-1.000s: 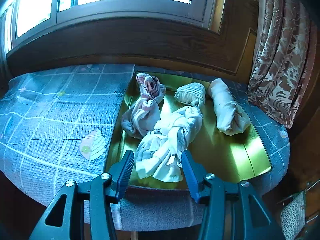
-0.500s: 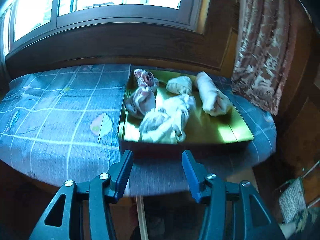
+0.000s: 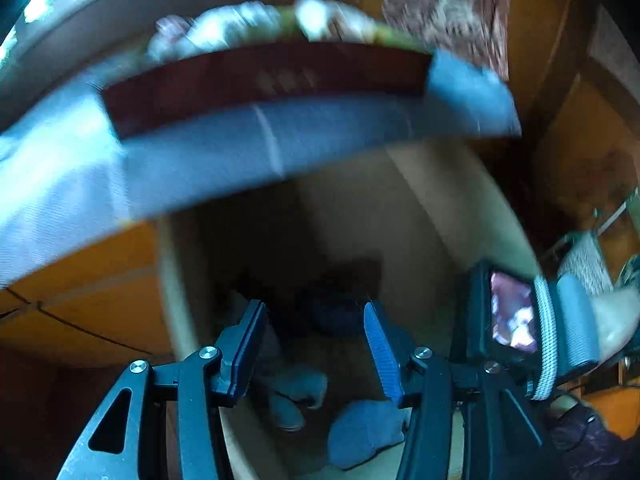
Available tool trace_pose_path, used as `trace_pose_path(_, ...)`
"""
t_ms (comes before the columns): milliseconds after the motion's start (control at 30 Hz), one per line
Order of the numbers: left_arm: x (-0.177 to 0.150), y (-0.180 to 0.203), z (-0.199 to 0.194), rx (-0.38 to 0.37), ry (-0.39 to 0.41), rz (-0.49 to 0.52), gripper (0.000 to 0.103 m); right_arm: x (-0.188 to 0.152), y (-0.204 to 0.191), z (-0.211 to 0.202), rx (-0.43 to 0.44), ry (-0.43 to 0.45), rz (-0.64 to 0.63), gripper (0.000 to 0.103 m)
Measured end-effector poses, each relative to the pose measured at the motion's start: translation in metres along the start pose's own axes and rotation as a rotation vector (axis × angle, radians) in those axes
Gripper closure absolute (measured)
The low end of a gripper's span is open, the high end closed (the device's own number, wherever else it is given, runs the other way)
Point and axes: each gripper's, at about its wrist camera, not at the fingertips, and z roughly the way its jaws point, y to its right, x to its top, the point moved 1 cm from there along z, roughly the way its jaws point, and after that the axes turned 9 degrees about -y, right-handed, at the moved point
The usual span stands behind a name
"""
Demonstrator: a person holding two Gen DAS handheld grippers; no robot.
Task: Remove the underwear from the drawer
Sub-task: 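Move the left tool back down into the drawer, then grasp the navy garment in the drawer with the left gripper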
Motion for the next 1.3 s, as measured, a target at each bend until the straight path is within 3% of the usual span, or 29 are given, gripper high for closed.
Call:
trace_pose_path(233,0.006,0.032,0.058,0.131,-0.149,0.243,0.052,0.001,0.0,0.0,0.006,0.001,-0.002,0.058)
trace_pose_path(300,0.008,0.036,0.069,0.132,-0.193,0.304,0.052,0.002,0.001,0.001,0.007,0.0,-0.003,0.058)
trace_pose_path(500,0.015,0.054,0.09,0.191,-0.264,0.47,0.052,0.002,0.002,-0.003,0.008,-0.002,-0.004,0.058)
trace_pose_path(600,0.019,0.063,0.101,0.223,-0.279,0.506,0.052,0.002,0.003,-0.003,0.009,-0.002,-0.004,0.058)
trace_pose_path(967,0.024,0.044,0.097,0.191,-0.241,0.379,0.052,0.005,0.004,-0.004,0.009,-0.004,-0.007,0.058)
trace_pose_path(1133,0.011,0.026,0.073,0.08,-0.211,0.255,0.051,0.007,0.005,-0.004,0.01,-0.004,-0.006,0.058)
trace_pose_path(1300,-0.009,0.013,0.043,0.052,-0.186,0.19,0.051,0.006,0.003,-0.004,0.011,-0.004,-0.012,0.062)
